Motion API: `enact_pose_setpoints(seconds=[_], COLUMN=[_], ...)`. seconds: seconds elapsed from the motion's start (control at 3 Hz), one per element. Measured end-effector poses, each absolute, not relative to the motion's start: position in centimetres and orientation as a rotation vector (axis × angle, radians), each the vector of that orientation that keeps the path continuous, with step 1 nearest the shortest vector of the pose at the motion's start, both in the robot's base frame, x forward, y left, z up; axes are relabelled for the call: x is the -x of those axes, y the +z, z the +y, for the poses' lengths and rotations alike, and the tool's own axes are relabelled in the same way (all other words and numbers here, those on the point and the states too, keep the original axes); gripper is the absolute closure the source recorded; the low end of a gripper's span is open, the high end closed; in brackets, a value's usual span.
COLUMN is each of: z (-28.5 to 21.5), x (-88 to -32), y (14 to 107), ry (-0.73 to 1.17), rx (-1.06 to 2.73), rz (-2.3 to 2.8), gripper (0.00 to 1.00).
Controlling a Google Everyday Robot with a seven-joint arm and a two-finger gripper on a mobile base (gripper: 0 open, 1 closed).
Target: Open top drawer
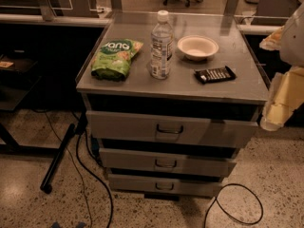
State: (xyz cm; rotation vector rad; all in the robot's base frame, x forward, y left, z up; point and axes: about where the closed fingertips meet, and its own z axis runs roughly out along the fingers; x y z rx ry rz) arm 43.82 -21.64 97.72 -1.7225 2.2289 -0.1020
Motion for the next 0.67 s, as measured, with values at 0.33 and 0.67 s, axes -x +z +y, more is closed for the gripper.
enact_pose_setpoints(seconds=[0.33,0.67], z=[-21.6,-21.1], x=[-43.8,-42.4], y=[97.7,95.9], ry=[-0.102,-0.11], rx=[1.722,1.712], rz=[2.229,2.24], gripper=[0.0,0.0])
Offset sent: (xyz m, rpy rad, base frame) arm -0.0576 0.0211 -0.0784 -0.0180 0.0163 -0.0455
